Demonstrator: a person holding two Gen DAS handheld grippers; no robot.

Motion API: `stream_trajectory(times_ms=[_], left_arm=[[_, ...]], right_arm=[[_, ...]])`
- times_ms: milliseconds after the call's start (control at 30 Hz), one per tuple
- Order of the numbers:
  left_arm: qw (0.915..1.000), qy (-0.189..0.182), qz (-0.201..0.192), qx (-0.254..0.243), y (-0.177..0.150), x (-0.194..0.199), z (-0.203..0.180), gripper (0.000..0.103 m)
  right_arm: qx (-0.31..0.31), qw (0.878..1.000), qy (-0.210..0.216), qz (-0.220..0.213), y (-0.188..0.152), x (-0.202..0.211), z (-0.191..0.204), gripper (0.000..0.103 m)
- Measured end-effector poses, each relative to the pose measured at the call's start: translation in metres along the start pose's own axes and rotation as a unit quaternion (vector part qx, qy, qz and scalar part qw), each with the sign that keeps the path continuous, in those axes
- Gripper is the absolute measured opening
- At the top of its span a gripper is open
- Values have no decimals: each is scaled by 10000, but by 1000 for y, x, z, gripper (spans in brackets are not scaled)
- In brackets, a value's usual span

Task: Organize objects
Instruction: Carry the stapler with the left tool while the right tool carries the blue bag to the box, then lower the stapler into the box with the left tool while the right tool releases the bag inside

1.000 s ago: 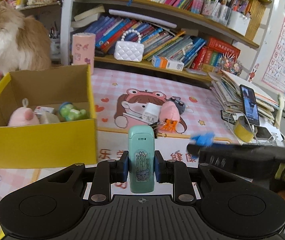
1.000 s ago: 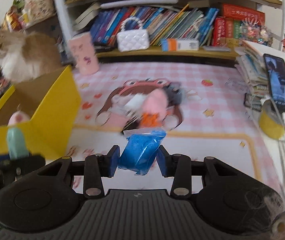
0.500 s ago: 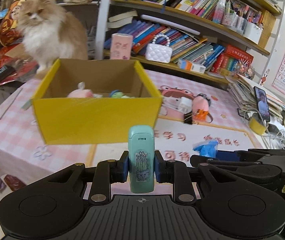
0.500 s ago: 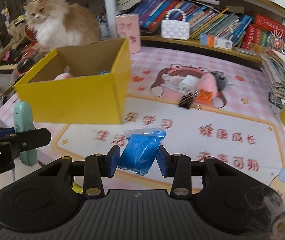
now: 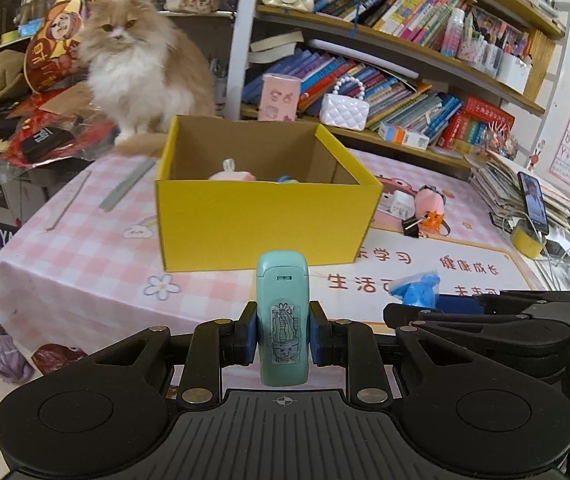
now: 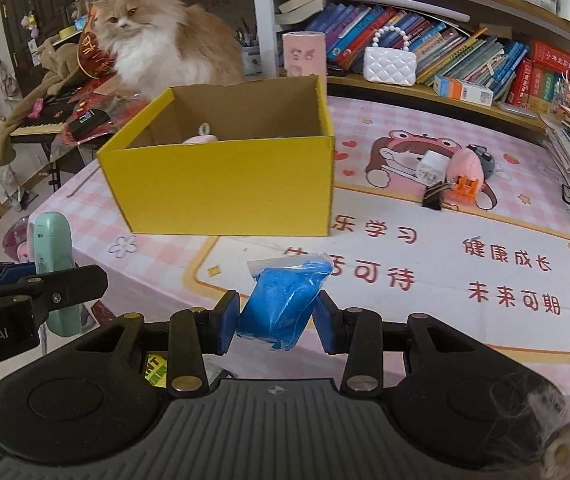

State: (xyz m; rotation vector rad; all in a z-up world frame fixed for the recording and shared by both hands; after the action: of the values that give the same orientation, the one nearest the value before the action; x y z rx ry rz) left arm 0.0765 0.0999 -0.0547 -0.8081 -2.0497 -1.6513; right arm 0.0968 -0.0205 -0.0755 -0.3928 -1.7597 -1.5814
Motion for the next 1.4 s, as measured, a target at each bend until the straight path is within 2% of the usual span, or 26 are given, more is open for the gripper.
stream_trajectory(times_ms=[267,500,600,767,1067,1233,1400], left_arm=[[9999,-53,-58,137,-2,11,15,23],[9990,21,-286,352,10,11,25,23],[9982,61,-392,451,21,10,30,23],[9972,46,-605,441,47,6,30,23],[9956,79,-882,308,110,-40,27,23],[9961,172,-817,282,129,-76,26,23],[9970,351,-632,290,134,-108,26,23]], right_arm=[[72,10000,-34,10,-3,6,18,38],[352,9994,-6,8,2,2,27,38],[423,9991,25,-58,11,-1,28,38],[461,9983,60,-341,46,-8,27,38],[763,9945,-103,-717,119,-45,7,38],[859,9944,-80,-619,141,-80,-5,38],[1230,9916,21,-390,150,-116,-9,38]])
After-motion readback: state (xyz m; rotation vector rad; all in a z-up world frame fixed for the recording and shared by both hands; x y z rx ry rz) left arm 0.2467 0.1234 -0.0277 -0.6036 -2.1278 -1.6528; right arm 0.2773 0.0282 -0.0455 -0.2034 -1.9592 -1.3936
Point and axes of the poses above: each gripper's, at about its wrist camera, not at the fingertips, and x roughly against the way its jaws point, z to its left, y to its top, the point moved 8 cm from there along -x, roughly the way its jaws point, and after that the axes turned 5 degrees about x, right-handed, at the moved point
